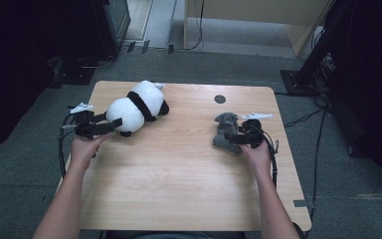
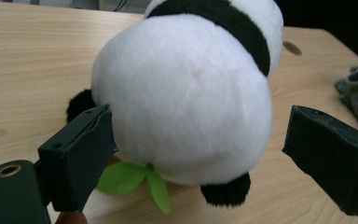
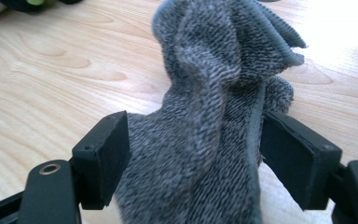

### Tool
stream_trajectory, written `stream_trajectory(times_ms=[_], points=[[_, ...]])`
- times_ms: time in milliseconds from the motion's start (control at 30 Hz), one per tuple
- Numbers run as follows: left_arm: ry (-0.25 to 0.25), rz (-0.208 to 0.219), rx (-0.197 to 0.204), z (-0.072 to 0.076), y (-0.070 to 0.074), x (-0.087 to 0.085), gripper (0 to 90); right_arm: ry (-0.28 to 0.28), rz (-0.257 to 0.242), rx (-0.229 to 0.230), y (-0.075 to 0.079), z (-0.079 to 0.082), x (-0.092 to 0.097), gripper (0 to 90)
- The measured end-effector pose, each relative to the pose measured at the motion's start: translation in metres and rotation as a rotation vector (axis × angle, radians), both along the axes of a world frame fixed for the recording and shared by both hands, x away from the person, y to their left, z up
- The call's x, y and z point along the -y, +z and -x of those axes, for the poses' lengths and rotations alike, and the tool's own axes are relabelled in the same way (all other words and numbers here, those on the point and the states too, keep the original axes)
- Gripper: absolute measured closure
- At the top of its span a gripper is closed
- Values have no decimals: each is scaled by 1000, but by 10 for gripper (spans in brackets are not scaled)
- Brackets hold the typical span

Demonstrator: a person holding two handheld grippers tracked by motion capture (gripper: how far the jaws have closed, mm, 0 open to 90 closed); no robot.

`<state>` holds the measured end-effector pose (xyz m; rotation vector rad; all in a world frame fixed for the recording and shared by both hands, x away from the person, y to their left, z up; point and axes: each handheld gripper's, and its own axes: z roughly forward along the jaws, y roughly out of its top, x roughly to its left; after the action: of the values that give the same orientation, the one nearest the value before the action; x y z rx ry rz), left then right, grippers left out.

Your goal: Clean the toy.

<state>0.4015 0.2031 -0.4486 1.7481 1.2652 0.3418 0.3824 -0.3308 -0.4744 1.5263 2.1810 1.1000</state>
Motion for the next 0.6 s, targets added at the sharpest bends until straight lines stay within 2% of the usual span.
stream_trajectory(times_ms=[133,233,433,500,600], points=[[-12,-17,5,12,1,2,85,8,17,12,3,7,0,247],[-28,-33,4,19,2,4,85,6,10,16,3,12,3,250],[-71,-96,-17,33,-6,15,88,17,-4,35,3,26,8,253],[-75,-89,-26,36,-9,17,88,17,-20,36,3,31,10,252],[-80,-86,-30,42,-13,19,88,25,-20,64,1,40,12,250]])
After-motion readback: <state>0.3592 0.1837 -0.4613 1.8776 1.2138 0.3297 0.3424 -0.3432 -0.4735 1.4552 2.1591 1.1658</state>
